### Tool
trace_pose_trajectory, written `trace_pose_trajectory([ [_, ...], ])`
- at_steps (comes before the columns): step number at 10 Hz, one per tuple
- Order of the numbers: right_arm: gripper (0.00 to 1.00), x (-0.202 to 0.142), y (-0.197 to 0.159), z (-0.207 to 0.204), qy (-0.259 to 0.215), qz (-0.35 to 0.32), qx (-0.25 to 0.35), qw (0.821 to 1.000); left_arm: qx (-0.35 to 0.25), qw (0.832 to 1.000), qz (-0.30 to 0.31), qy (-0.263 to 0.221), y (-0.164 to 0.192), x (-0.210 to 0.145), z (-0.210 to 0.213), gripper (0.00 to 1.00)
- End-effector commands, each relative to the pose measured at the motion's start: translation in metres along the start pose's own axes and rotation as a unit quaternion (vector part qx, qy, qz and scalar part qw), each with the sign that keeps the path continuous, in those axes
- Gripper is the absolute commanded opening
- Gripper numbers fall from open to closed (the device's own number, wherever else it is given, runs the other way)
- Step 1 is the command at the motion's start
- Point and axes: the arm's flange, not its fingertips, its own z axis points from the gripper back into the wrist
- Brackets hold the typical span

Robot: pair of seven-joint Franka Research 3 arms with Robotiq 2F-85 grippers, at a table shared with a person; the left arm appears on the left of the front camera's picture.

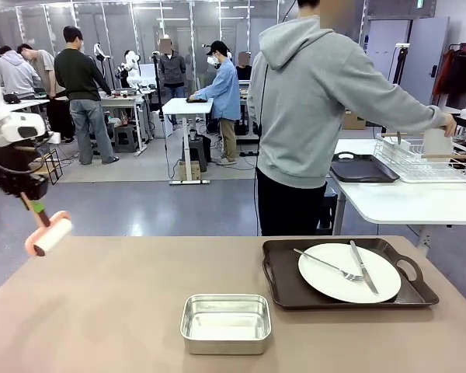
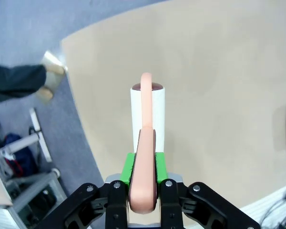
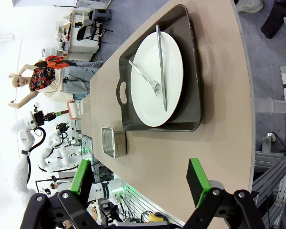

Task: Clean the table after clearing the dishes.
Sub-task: Place the Lint Roller back on top of the Airtight Container.

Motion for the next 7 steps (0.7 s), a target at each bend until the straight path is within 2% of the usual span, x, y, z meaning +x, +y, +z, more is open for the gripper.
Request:
trace_pose_trajectory([
  [1, 1.00, -0.001, 0.003, 0.001, -0.001, 0.002, 0.000, 1.000, -0.035, 0.994, -0.103, -0.009, -0.037, 0.004, 0.025, 0.21],
  [2, 1.00, -0.001, 0.003, 0.001, -0.001, 0.002, 0.000, 1.000, -0.022, 0.989, -0.149, -0.009, -0.070, 0.012, 0.039, 0.21],
  [4, 1.00, -0.001, 0.003, 0.001, -0.001, 0.002, 0.000, 1.000, -0.003, 0.966, -0.260, 0.008, -0.144, 0.019, 0.060, 0.21],
  [7, 1.00, -0.001, 0.003, 0.001, -0.001, 0.002, 0.000, 1.000, -0.044, 0.902, -0.430, 0.008, -0.264, 0.018, 0.063, 0.21],
])
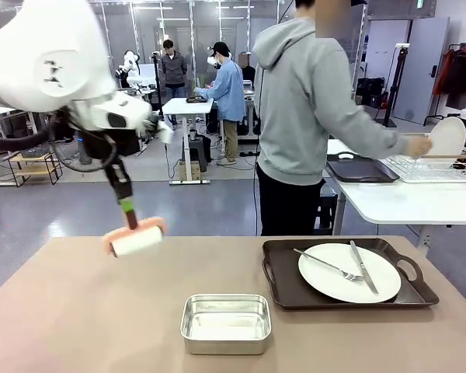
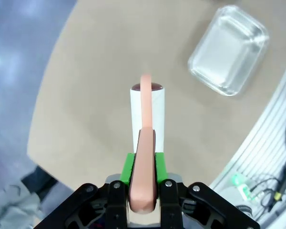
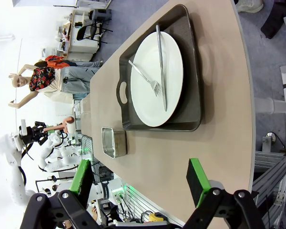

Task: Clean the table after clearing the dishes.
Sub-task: Place the Lint Roller back on top of the Airtight Container.

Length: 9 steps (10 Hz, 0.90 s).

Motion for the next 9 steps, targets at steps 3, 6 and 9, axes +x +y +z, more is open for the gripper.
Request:
trace_pose_trajectory([
  [3, 1.00, -0.001, 0.003, 0.001, -0.001, 0.002, 0.000, 1.000, -0.060, 0.981, -0.183, -0.016, -0.073, 0.072, -0.017, 0.21],
  [6, 1.00, -0.001, 0.003, 0.001, -0.001, 0.002, 0.000, 1.000, -0.091, 0.971, -0.218, -0.028, -0.090, 0.095, -0.030, 0.21],
  [9, 1.00, -0.001, 0.003, 0.001, -0.001, 0.002, 0.000, 1.000, -0.077, 0.974, -0.210, -0.020, -0.102, 0.098, -0.035, 0.21],
])
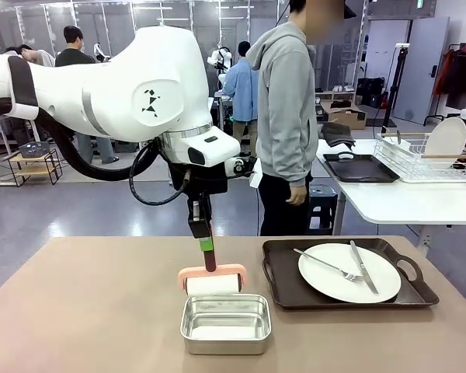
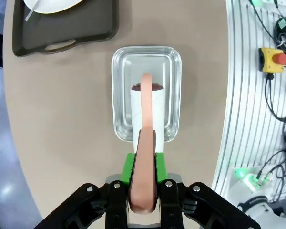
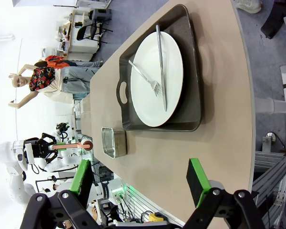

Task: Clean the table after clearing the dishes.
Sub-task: Place the Lint Roller back on top of the Airtight Container.

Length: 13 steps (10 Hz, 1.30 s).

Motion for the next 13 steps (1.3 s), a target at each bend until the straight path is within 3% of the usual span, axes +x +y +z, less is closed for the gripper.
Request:
trace_pose_trajectory([
  [1, 1.00, -0.001, 0.003, 0.001, -0.001, 0.002, 0.000, 1.000, 0.005, 1.000, 0.013, 0.001, -0.005, -0.001, 0.004, 0.21],
  [4, 1.00, -0.001, 0.003, 0.001, -0.001, 0.002, 0.000, 1.000, 0.001, 1.000, 0.001, 0.000, 0.000, 0.000, 0.000, 0.21],
  [6, 1.00, -0.001, 0.003, 0.001, -0.001, 0.002, 0.000, 1.000, -0.012, 0.999, -0.035, -0.010, 0.020, 0.001, -0.024, 0.21],
  [10, 1.00, -0.001, 0.003, 0.001, -0.001, 0.002, 0.000, 1.000, -0.020, 0.999, -0.043, 0.026, 0.037, 0.014, -0.061, 0.21],
  [13, 1.00, -0.001, 0.003, 0.001, -0.001, 0.002, 0.000, 1.000, -0.036, 0.997, -0.057, 0.025, 0.043, 0.019, -0.091, 0.21],
])
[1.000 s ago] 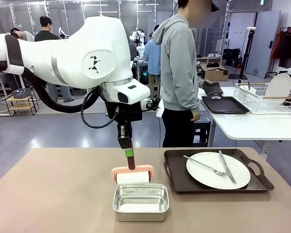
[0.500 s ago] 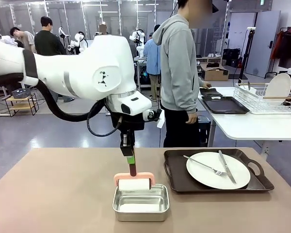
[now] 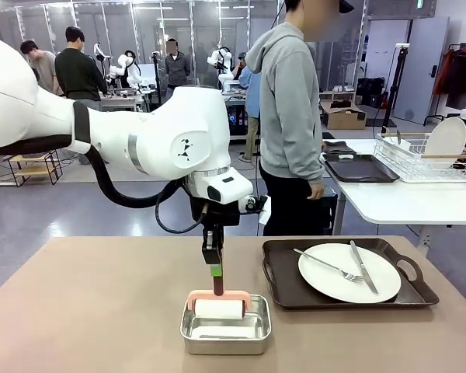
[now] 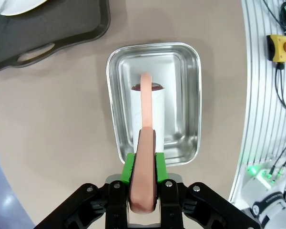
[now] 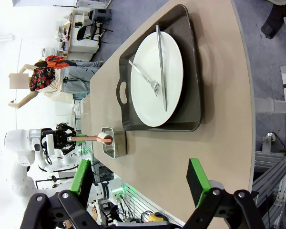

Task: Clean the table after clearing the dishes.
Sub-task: Place the Lint Roller back on top of the Airtight Container.

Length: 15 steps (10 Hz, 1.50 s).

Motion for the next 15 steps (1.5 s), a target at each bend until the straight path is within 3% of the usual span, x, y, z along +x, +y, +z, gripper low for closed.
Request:
trace_pose_trajectory([
  [1, 1.00, -0.001, 0.003, 0.001, -0.001, 0.002, 0.000, 1.000, 0.009, 1.000, -0.020, -0.006, 0.008, 0.004, -0.007, 0.21],
  [8, 1.00, -0.001, 0.003, 0.001, -0.001, 0.002, 0.000, 1.000, 0.003, 1.000, -0.011, 0.027, 0.050, 0.012, -0.047, 0.21],
  [12, 1.00, -0.001, 0.003, 0.001, -0.001, 0.002, 0.000, 1.000, -0.001, 1.000, -0.007, 0.005, 0.052, 0.008, -0.043, 0.21],
  [13, 1.00, -0.001, 0.003, 0.001, -0.001, 0.002, 0.000, 1.000, -0.006, 1.000, -0.004, -0.002, 0.051, 0.008, -0.041, 0.48],
  [14, 1.00, -0.001, 0.003, 0.001, -0.001, 0.002, 0.000, 1.000, -0.002, 1.000, -0.006, -0.005, 0.049, 0.007, -0.038, 0.61],
  [15, 1.00, -0.001, 0.003, 0.001, -0.001, 0.002, 0.000, 1.000, 0.002, 1.000, -0.003, -0.005, 0.048, 0.007, -0.032, 0.86],
])
